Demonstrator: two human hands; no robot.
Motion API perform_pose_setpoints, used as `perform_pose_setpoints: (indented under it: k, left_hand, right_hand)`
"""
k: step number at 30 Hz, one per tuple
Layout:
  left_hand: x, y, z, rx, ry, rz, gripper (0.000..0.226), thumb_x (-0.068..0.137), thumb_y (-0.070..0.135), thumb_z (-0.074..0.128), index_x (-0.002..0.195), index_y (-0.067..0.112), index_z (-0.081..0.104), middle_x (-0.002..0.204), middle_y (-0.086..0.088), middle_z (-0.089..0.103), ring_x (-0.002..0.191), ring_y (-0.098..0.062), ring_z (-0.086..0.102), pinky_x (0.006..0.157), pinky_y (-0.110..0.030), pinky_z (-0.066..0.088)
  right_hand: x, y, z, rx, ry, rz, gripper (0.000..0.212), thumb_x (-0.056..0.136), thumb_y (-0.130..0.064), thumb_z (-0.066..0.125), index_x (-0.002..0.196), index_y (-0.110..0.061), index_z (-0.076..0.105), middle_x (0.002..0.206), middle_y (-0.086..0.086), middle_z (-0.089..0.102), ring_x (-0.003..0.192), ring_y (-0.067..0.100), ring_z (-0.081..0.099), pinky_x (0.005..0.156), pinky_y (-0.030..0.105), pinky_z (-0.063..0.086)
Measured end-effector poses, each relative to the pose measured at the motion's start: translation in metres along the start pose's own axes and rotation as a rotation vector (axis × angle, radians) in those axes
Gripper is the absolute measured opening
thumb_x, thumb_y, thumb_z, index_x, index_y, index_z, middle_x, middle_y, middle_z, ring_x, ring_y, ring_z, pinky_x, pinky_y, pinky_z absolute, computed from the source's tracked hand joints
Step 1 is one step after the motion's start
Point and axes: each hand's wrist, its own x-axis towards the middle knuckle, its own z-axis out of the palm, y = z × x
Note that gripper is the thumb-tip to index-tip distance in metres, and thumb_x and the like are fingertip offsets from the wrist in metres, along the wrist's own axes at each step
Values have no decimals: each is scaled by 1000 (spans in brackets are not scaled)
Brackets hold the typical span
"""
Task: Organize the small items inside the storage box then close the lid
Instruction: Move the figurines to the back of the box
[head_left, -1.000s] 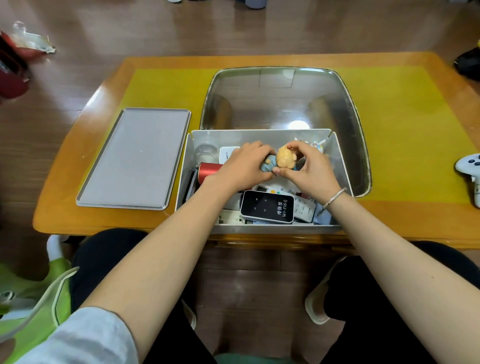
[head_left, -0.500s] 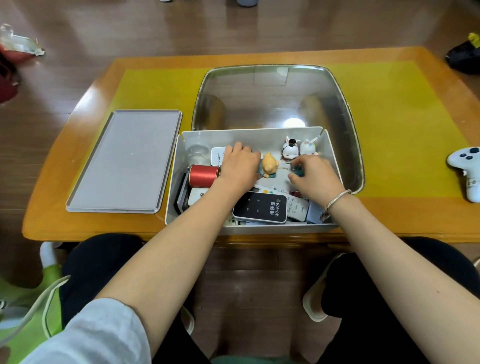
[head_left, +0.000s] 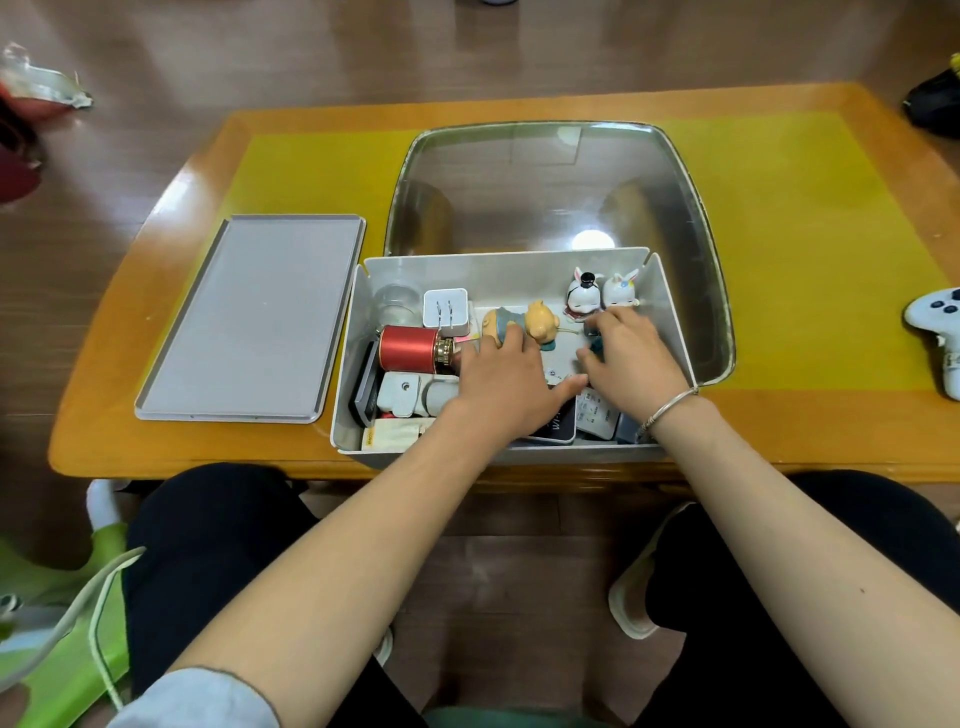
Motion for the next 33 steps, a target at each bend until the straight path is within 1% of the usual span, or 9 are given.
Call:
perform_pose_setpoints:
  k: [5,9,15,21,23,25,29,31,33]
  left_hand:
    - [9,0,4,-22,-59,23,78,91,69,19,147,15,30,153,-9,20,134,-39,24,105,-51,24]
    - [14,0,5,-61,-40,39,67,94,60,24,144,17,36,150,-6,21,131,-35,23,102,-49,25]
    - [14,5,7,-53,-35,44,69,93,60,22,148,19,28,153,-2,16,134,-33,19,106,-51,24]
    - [12,5,9,-106,-58,29,67,95,56,24,150,16,24,157,-2,9,143,-37,3,111,-56,14]
    - [12,5,10,-121,-74,22,68,96,56,23,150,16,21,158,-2,6,144,-37,-1,112,-57,11]
    - [12,5,10,-127,-79,26,68,96,56,23,151,16,20,159,-2,4,144,-38,-2,112,-57,10]
    - [12,4,10,-128,-71,31,69,96,55,22,151,15,18,159,-2,4,145,-38,-3,113,-58,9]
    - [12,4,11,-131,-60,28,68,96,54,22,152,15,18,159,-2,5,145,-37,-2,113,-58,9]
    - [11,3,12,-133,-52,25,68,96,53,22,152,15,17,159,-2,5,145,-37,-2,113,-58,9]
  right_hand:
    - [1,4,2,-22,-40,19,36,90,-11,50,125,-2,51,129,17,47,123,34,39,106,39,31]
    - [1,3,2,-6,-69,7,38,87,-5,50,125,0,51,129,18,47,123,35,41,105,40,33]
    - [1,4,2,31,-77,12,40,86,-6,53,126,-1,50,131,17,47,125,33,40,107,41,33]
    - [-1,5,2,41,-65,7,43,84,-6,58,127,-2,50,131,17,46,124,33,42,107,41,34]
    - [-3,5,0,18,-18,-5,39,85,-6,57,124,-2,52,127,17,49,118,34,46,101,40,38]
    - [-2,5,-7,-3,108,-22,32,86,-8,57,118,-4,56,119,17,55,110,33,51,94,39,41]
    - [11,9,-29,-84,306,-93,26,86,-16,62,111,-11,61,110,11,62,104,31,51,88,42,41]
    - [24,12,-37,-175,335,-100,23,87,-22,60,108,-17,62,110,6,64,105,29,49,86,41,36]
    - [37,14,-42,-219,293,-95,25,84,-29,63,108,-22,63,111,3,64,108,29,47,86,40,32]
